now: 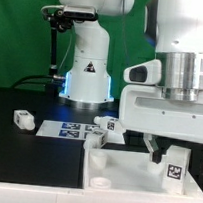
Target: Assemble one leg
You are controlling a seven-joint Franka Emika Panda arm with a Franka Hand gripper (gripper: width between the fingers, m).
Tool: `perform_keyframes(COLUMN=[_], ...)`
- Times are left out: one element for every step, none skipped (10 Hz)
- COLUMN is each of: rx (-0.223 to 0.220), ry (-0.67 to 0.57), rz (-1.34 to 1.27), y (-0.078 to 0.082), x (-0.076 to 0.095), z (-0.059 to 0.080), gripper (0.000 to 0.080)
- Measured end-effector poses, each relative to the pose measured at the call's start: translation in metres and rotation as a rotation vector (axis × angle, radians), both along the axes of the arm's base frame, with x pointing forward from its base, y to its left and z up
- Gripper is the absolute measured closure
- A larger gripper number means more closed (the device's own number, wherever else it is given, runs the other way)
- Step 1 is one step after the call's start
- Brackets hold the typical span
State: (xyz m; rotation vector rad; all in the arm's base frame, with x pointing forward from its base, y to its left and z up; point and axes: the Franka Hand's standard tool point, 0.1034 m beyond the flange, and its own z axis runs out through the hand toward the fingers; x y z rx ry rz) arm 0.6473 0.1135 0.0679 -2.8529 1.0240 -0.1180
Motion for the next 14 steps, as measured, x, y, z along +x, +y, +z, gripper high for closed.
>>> perform_keyframes(rx=[0.015, 0.011, 0.015, 0.020, 0.026, 0.033, 0.042, 0.065, 0.080, 0.101, 0.128, 0.146, 0.148, 0.150], ry=[0.007, 0.007, 0.012, 0.023, 0.028, 0.033, 0.041, 0.063, 0.082, 0.115, 0.131, 0.142, 0.144, 0.146], rz=[-0.095, -0.093, -0.128, -0.199, -0.266, -0.330, -0.422, -0.575, -0.733, -0.957, -1.090, -1.172, -1.220, -1.276], y=[0.0002, -0.0011, -0.0015, -0.0039, -0.0043, -0.0048, -0.0055, -0.0063, -0.0042, 0.0003, -0.0004, -0.0023, -0.0046, -0.0052], x=[0.0000, 0.0001, -0.0007, -0.0023, -0.0024, -0.0025, -0.0027, -0.0037, -0.0042, -0.0036, -0.0029, -0.0027, -0.0027, -0.0030], z=[-0.0001, -0.0003, -0.0010, -0.0018, -0.0019, -0.0020, -0.0021, -0.0025, -0.0027, -0.0017, -0.0013, -0.0009, -0.0006, -0.0009], gripper=[0.0278, 0.0278, 0.0416, 0.0511, 0.0511, 0.0511, 0.0511, 0.0511, 0.0511, 0.0511, 0.0511, 0.0511, 0.0511, 0.0511])
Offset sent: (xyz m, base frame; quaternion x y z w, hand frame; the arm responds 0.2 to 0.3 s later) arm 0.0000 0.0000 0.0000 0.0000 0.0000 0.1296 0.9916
